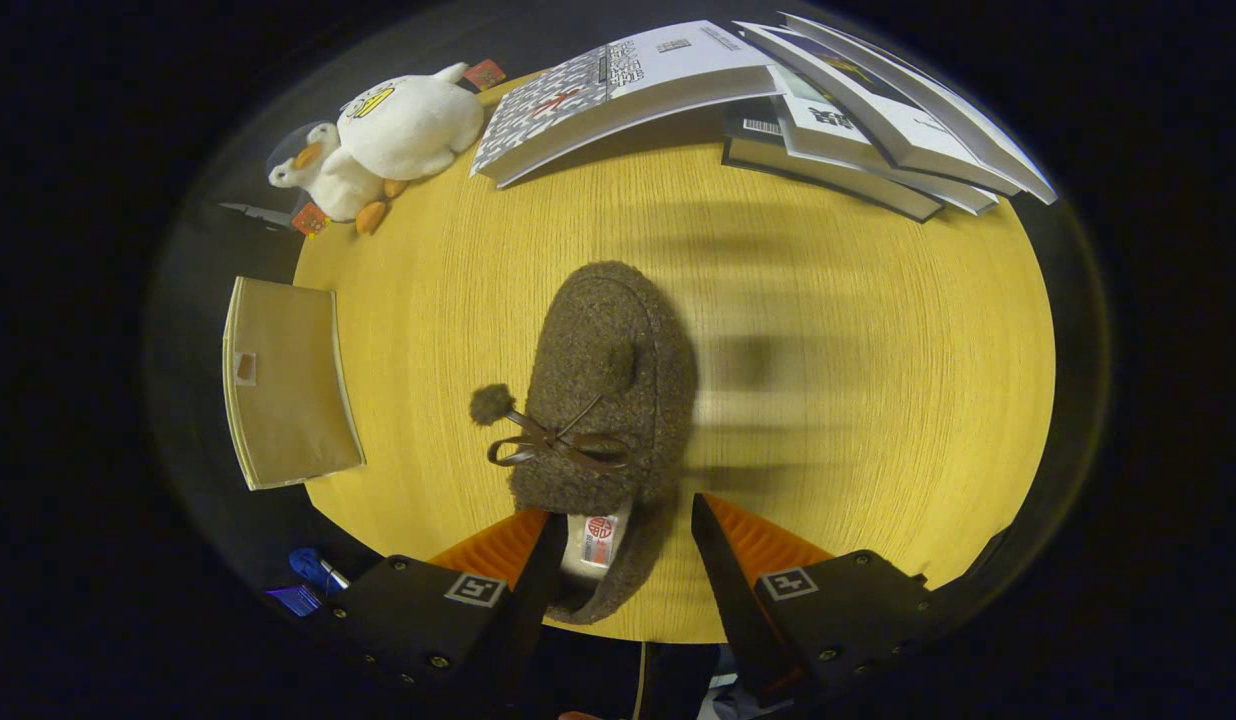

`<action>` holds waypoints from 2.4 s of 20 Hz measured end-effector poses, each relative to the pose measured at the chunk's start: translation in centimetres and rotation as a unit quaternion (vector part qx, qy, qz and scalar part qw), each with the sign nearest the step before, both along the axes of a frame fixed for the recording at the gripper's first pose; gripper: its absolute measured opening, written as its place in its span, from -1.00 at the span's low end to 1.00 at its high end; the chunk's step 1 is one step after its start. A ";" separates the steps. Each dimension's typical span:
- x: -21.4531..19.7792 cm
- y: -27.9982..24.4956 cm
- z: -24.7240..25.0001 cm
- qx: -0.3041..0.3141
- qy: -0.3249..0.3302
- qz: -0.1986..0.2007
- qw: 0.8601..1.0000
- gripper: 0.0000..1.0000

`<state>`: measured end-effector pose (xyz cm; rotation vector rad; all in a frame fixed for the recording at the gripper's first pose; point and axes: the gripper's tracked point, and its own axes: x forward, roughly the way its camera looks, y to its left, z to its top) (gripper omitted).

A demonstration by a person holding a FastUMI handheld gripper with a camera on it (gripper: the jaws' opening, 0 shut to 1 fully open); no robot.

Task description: Open the storage box then place both shoes into the box .Put the left shoe in first, then the right shoe, with the right side of both shoes facing outward in a uniform manner.

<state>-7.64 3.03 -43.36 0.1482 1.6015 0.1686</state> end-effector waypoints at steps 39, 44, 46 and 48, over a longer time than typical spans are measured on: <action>7.9 22.8 19.8 0.106 -0.134 0.160 0.972 -0.88; 9.0 30.8 21.7 0.129 -0.143 0.211 0.958 -0.88; 8.9 34.3 21.5 0.132 -0.139 0.234 0.953 -0.88; 8.5 38.0 20.9 0.138 -0.131 0.255 0.948 -0.88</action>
